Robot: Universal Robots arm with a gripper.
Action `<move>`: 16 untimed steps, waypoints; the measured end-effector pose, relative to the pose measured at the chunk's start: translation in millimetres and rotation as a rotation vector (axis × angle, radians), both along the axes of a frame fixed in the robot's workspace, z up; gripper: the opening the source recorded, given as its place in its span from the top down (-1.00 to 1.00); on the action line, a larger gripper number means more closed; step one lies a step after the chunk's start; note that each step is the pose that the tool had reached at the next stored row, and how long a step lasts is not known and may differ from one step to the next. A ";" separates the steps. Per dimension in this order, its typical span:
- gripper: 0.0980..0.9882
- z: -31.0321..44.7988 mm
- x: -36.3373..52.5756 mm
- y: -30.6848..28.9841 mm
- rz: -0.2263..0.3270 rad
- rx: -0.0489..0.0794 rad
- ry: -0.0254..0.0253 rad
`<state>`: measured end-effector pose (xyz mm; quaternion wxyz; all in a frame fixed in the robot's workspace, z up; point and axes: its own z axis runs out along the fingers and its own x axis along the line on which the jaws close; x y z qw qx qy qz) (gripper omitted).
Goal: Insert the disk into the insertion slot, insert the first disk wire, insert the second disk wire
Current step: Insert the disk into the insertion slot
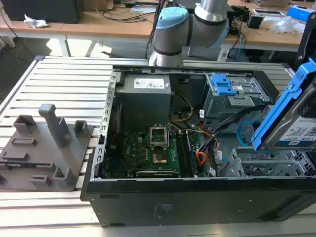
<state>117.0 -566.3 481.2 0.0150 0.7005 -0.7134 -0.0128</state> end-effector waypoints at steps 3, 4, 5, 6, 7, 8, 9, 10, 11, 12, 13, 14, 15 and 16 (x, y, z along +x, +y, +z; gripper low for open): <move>0.41 -3.9 0.0 0.0 0.000 0.000 0.0000; 0.41 -5.2 0.0 0.0 0.000 0.000 0.0000; 0.41 -6.7 0.0 0.0 0.000 0.000 0.0000; 0.41 -7.7 -0.1 0.0 0.000 0.000 0.0000; 0.41 -8.4 -0.1 0.0 0.000 0.000 0.0001; 0.41 -9.1 -0.2 0.0 0.000 0.000 0.0000; 0.41 -10.0 -0.3 0.0 0.000 0.000 0.0000; 0.41 -10.8 -0.5 0.0 0.000 0.000 0.0000; 0.41 -11.3 -0.6 0.0 0.000 0.000 0.0000; 0.41 -11.9 -0.7 0.0 0.000 0.000 0.0000; 0.41 -12.2 -0.7 0.0 0.000 0.000 0.0000; 0.41 -13.2 -0.9 0.0 0.000 0.000 0.0000; 0.41 -14.0 -0.9 0.0 0.000 0.000 0.0000; 0.41 -14.4 -1.0 0.0 0.000 0.000 0.0000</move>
